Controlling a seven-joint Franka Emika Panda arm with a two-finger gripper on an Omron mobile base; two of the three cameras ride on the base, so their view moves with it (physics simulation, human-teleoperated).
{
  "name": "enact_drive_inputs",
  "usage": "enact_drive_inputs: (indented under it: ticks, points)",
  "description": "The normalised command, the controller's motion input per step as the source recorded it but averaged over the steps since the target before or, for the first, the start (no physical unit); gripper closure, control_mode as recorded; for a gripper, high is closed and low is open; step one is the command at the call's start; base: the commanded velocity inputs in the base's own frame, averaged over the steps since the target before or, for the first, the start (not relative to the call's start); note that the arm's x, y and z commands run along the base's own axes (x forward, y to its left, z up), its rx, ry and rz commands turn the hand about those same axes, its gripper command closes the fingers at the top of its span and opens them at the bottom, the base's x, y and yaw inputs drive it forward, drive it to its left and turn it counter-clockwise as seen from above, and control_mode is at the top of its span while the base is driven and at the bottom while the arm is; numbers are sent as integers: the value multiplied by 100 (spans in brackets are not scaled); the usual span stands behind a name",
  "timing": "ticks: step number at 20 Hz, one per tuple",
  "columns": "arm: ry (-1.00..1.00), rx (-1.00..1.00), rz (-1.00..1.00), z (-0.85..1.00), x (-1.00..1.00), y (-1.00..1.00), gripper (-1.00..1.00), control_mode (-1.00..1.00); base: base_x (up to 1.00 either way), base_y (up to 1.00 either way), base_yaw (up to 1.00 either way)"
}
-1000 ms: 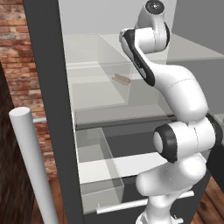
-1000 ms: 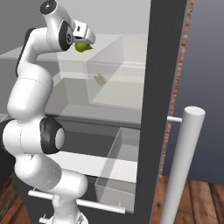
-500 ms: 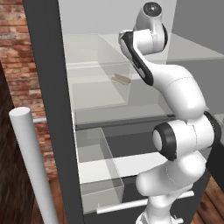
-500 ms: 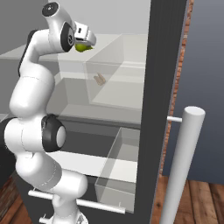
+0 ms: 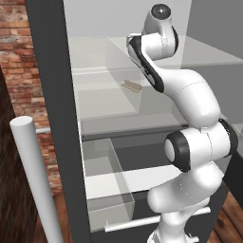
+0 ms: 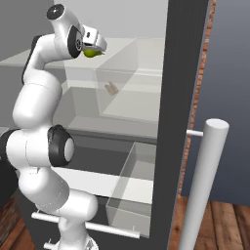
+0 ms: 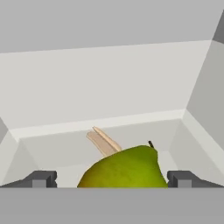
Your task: Pick up the banana and pear from the fridge and place one fruit on each plate on the dining counter.
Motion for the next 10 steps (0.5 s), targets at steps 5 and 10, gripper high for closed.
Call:
enact_drive_inputs:
  ticks: [5,10]
  points:
    - [2,0,-5,-33,20,2,-100,-100,0,0,0]
    - [7,-2,-8,-50,18,0,100,-100,0,0,0]
